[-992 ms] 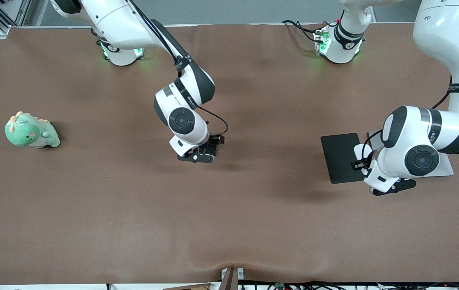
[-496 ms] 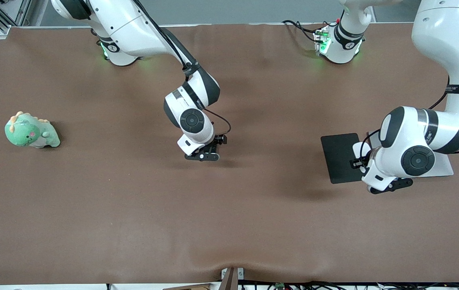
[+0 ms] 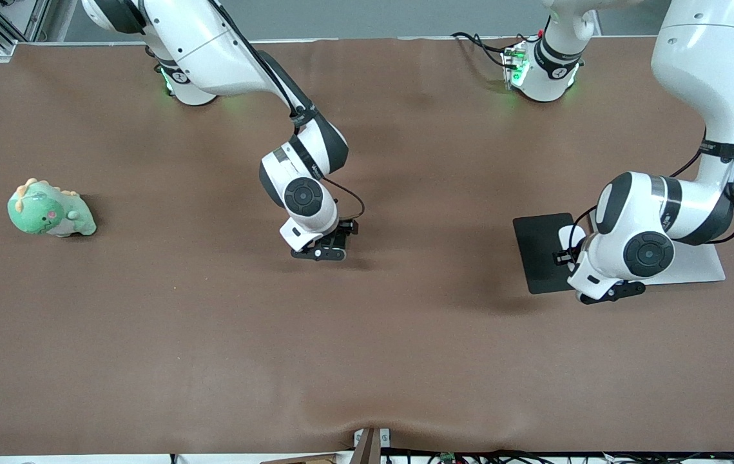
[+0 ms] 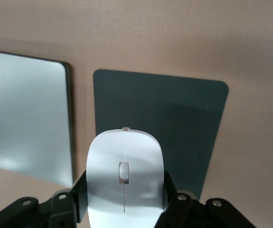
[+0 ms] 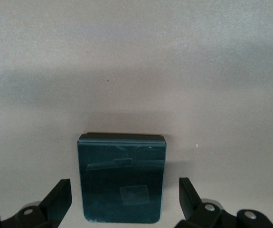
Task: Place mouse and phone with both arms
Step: 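Lower the mouse onto the black pad while the right gripper lifts the phone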
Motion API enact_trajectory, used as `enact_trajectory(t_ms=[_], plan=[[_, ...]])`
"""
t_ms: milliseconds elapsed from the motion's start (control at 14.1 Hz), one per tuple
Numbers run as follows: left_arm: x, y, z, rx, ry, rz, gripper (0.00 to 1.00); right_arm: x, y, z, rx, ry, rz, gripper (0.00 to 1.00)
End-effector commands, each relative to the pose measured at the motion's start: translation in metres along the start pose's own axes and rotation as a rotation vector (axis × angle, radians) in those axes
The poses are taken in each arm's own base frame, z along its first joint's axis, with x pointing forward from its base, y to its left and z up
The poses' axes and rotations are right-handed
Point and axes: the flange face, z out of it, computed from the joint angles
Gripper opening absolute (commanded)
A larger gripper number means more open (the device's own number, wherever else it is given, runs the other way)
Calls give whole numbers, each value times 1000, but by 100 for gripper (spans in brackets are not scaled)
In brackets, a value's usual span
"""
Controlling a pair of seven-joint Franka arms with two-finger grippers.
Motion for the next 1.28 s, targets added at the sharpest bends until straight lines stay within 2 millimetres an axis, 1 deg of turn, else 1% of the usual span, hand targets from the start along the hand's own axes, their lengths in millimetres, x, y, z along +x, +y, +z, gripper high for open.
enact_trajectory(t_ms=[0,213,425,496,567,638,780,921,1134,1205], plan=[[-11,-7,20,-9,34,27,0,-1,-2,12,-1,14,1,100],[-14,-11,40,-30,52,24,0,0,-4,21,1,22,1,100],[-15,-9,50,-44,67,32,0,0,-1,22,-2,17,2,100],[-14,-9,51,-48,74,49,0,-1,-3,22,-2,18,-2,79],[-13,-6,54,-53,78,64,0,0,-3,20,1,21,-1,44],[-12,-5,57,-57,83,67,0,1,-3,18,1,18,3,18],[-9,-2,62,-70,97,68,0,4,-1,13,5,20,13,0],[-7,0,67,-80,107,70,0,5,-1,10,15,20,19,0],[-5,3,74,-87,109,72,0,7,-2,-7,19,20,15,0],[-5,3,77,-89,108,72,0,8,2,-14,13,6,25,0]])
